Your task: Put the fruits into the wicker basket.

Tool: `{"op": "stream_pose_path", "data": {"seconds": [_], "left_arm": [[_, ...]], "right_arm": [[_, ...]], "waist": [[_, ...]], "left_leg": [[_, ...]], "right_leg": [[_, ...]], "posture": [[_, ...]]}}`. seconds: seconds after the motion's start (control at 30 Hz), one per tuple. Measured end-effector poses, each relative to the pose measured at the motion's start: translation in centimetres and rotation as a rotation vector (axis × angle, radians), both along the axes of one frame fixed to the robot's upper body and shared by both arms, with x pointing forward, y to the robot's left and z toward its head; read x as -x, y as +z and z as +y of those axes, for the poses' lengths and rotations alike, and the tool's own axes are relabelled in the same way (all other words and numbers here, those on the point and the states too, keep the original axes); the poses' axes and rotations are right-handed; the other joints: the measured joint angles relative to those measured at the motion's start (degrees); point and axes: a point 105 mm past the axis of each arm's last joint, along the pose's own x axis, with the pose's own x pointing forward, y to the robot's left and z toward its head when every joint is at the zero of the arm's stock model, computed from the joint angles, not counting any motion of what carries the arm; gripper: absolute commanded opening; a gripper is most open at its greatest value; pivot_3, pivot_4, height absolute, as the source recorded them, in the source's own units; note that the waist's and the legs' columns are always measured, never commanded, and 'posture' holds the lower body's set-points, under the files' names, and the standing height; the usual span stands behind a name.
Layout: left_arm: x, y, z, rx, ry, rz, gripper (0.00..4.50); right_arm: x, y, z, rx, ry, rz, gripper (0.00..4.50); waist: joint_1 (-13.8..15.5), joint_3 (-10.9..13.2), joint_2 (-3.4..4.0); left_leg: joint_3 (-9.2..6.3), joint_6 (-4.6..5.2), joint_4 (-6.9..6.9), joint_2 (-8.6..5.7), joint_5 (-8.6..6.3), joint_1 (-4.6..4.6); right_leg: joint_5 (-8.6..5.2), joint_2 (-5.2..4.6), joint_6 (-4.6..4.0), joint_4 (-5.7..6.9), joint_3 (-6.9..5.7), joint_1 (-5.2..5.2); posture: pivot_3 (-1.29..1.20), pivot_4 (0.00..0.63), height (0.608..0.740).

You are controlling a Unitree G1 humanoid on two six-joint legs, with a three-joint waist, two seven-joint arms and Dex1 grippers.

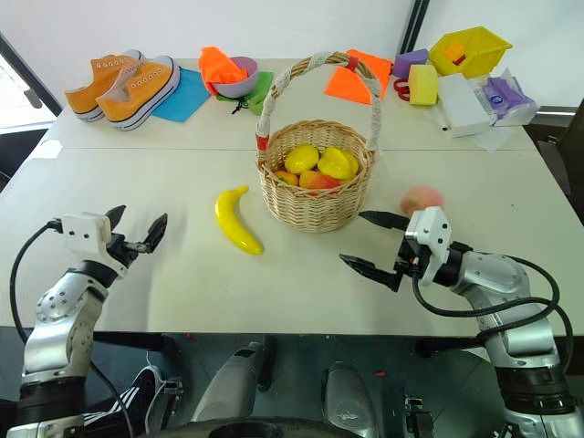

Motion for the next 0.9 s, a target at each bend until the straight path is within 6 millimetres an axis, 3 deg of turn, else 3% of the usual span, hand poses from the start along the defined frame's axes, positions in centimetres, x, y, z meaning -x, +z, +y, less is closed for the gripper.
{"op": "stream_pose_path", "data": {"seconds": [0.27, 0.5, 0.63, 0.8, 0.9], "left_arm": [[-0.5, 0.6, -1.4, -0.003, 0.053, 0.009, 4.5], [0.6, 1.2, -5.9, 0.035, -0.016, 0.106, 4.5], [0.8, 2.4, -9.9, 0.125, -0.11, 0.116, 4.5], [0.5, 1.9, -12.9, 0.159, -0.13, 0.21, 4.5], [0.3, 1.5, -13.8, 0.158, -0.116, 0.251, 4.5]], "right_arm": [[-0.8, 1.2, 0.6, 0.021, 0.011, -0.039, 4.47], [-0.7, 3.0, 1.4, 0.033, 0.057, -0.071, 4.47], [-0.4, 4.1, 2.4, 0.037, 0.092, -0.117, 4.47], [0.7, 3.4, 3.1, 0.072, 0.153, -0.105, 4.47], [0.7, 3.2, 3.0, 0.09, 0.155, -0.12, 4.47]], "waist": [[0.08, 0.0, -0.01], [-0.05, 0.0, -0.01], [0.28, 0.0, -0.03], [0.14, 0.0, -0.07], [-0.04, 0.0, -0.08]], "left_leg": [[0.0, 0.02, 0.0, -0.03, 0.0, -0.02], [0.01, 0.01, 0.0, 0.0, 0.0, -0.03], [0.02, 0.01, 0.02, -0.01, 0.0, -0.03], [0.04, 0.02, 0.02, -0.02, 0.0, -0.05], [0.05, 0.02, 0.03, -0.01, 0.0, -0.04]], "right_leg": [[0.0, -0.01, 0.01, -0.01, 0.01, 0.01], [0.0, 0.02, 0.01, 0.01, 0.02, 0.02], [0.0, 0.02, 0.01, -0.02, 0.02, 0.03], [0.01, 0.03, 0.02, -0.02, 0.01, 0.21], [0.01, 0.04, 0.02, -0.02, 0.01, 0.24]], "posture": [[0.0, 0.15, 0.74], [0.0, 0.15, 0.74], [0.0, 0.15, 0.74], [0.0, 0.15, 0.74], [0.0, 0.15, 0.74]]}}
